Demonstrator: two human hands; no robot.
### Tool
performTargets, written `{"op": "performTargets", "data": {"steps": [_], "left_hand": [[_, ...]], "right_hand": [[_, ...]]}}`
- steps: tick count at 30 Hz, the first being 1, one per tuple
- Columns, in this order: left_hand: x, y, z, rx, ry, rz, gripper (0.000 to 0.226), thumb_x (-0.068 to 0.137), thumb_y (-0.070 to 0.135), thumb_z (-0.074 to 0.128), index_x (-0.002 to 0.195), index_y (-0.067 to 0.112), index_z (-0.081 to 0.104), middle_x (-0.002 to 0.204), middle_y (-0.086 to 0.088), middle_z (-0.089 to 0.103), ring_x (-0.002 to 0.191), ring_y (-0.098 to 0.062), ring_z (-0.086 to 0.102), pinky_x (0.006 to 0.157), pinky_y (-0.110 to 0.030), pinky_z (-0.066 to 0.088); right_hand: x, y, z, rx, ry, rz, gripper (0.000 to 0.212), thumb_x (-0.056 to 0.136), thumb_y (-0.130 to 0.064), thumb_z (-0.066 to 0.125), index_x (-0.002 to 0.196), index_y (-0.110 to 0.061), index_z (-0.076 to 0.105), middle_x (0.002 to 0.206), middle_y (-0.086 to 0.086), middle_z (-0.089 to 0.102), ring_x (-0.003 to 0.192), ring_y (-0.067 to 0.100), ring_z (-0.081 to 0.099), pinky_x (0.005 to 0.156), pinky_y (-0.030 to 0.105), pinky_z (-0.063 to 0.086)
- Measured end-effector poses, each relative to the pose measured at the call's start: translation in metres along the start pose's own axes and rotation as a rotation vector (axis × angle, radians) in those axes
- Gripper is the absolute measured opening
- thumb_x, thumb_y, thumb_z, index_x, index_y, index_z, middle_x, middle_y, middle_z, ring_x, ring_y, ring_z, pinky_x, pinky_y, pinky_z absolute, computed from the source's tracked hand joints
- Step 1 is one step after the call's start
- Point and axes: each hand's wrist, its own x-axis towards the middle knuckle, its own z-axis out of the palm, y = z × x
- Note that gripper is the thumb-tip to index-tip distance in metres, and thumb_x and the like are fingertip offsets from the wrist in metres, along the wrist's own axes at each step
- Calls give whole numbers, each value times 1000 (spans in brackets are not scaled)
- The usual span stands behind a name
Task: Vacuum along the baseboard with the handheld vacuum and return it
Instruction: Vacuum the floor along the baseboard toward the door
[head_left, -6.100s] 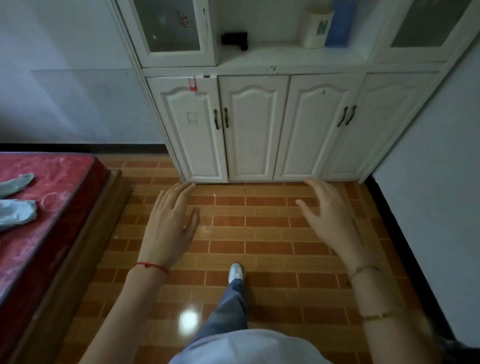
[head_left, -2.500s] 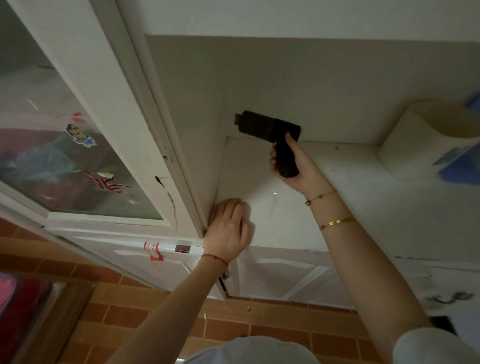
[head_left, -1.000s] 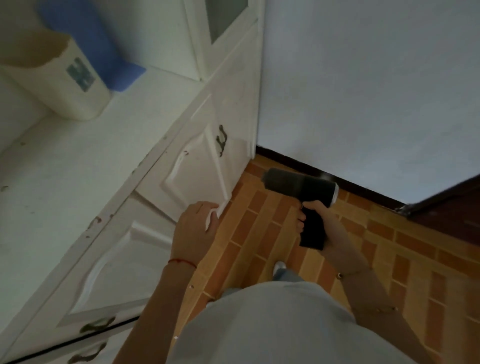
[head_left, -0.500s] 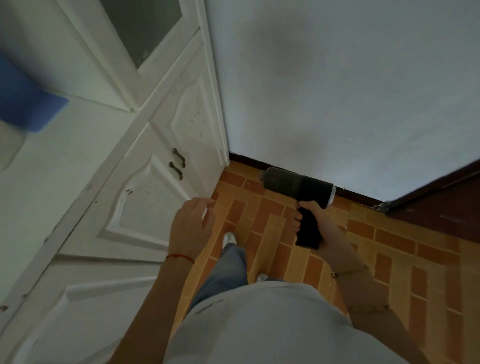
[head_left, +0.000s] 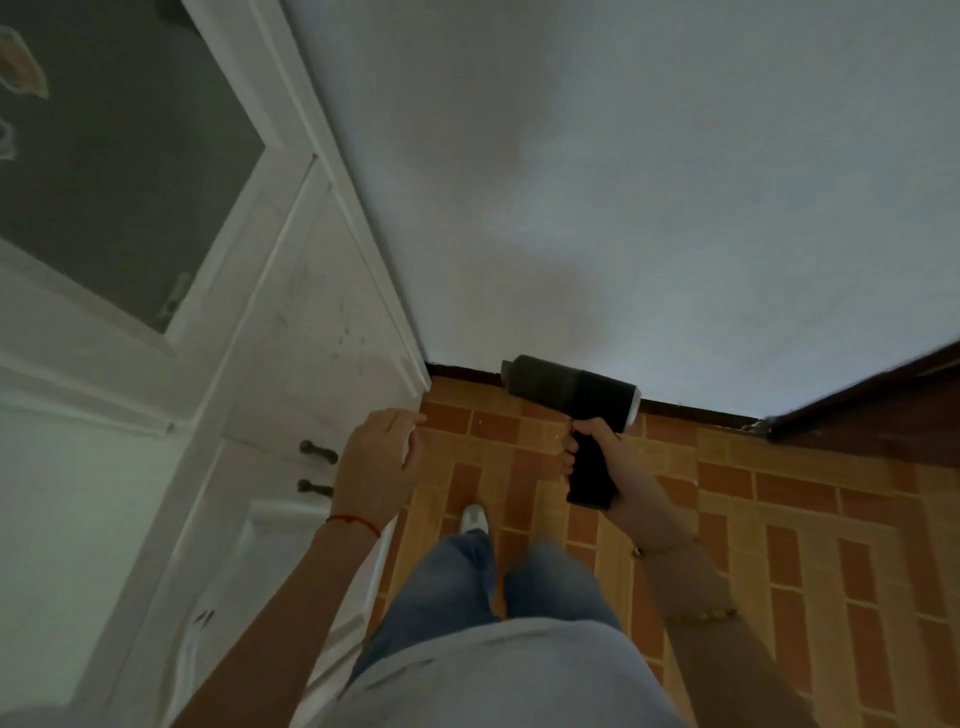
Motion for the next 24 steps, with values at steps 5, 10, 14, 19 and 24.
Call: {"op": "performTargets", "data": {"steps": [5,10,14,19,24], "left_hand": [[51,-29,39,0,-47,-6,34,93,23,42,110,11,68,102,-7,69,91,-21,63,83,-34,52],[83,-69,115,-26,-100,-68,37,94,26,40,111,10,68,102,-9,69,91,-24,65,83,-36,52],[98,-114,200,-37,-131,-114,40,92,30,39,110,9,68,103,-10,69,92,-27,65,85,-38,52],[99,-185,321,-23,-160,-109,37,91,26,41,107,8,69,97,-10,69,85,-28,64,77,-36,51],[84,-264,442,32,-156,-79,29,92,20,41,95,7,67,88,-11,66,78,-26,60,72,-29,41]], "right_hand": [[67,-20,1,-18,10,43,9,91,-11,56,83,-12,53,65,2,52,52,12,50,50,21,46],[150,-14,-27,-53,41,105,8,91,-12,57,84,-11,53,67,3,54,53,13,51,49,22,47],[235,16,-65,-117,73,136,6,91,-12,58,87,-11,54,67,3,56,53,13,54,50,22,48],[347,80,-125,-187,79,151,9,90,-14,60,96,-10,55,73,5,58,62,17,57,60,28,50],[454,154,-183,-225,58,153,16,88,-18,64,98,-9,57,75,6,60,63,17,58,61,29,50]]}}
